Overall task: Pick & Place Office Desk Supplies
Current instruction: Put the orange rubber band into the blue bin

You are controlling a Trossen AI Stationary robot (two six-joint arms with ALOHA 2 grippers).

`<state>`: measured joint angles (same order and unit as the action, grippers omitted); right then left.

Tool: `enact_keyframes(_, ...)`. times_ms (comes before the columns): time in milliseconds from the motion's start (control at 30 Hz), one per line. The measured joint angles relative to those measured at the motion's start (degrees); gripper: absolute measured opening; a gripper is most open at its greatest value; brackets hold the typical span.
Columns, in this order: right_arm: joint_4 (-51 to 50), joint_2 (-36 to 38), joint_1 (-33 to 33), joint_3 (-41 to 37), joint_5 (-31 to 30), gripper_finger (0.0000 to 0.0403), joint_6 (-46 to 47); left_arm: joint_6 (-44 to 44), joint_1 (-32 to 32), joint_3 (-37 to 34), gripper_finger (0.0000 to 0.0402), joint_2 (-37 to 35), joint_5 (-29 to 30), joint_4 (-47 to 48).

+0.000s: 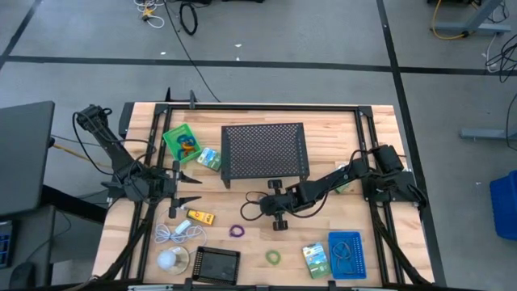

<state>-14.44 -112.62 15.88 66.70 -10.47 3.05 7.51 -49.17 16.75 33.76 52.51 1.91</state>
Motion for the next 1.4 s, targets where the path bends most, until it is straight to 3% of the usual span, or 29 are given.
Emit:
enact_keyframes(333, -3.0, 0.0, 4.4, 4.4, -6.0, 0.0002, 0.8, 0.0, 0.0, 0.0, 0.0229, 0.0, 0.0, 0.0)
enact_keyframes(733, -17.1, 0.1, 10.4, 15.2, -17.0, 0.0001, 6.7, -0.1, 0.0, 0.0, 0.0229, 0.0, 0.0, 0.1)
enact_keyframes(1033, -33.0, 0.1, 15.9, 20.4, -22.7, 0.0000, 21.4, -0.7, 0.0, 0.0, 0.0229, 0.0, 0.0, 0.1)
enact_keyframes(1267, -45.0, 0.1, 21.2, 23.7, -22.1, 0.0000, 38.5, -0.9, 0.0, 0.0, 0.0229, 0.0, 0.0, 0.1)
enact_keyframes(1400, -53.7, 0.1, 23.7, 26.6, -18.5, 0.0000, 48.6, -0.9, 0.0, 0.0, 0.0229, 0.0, 0.0, 0.1)
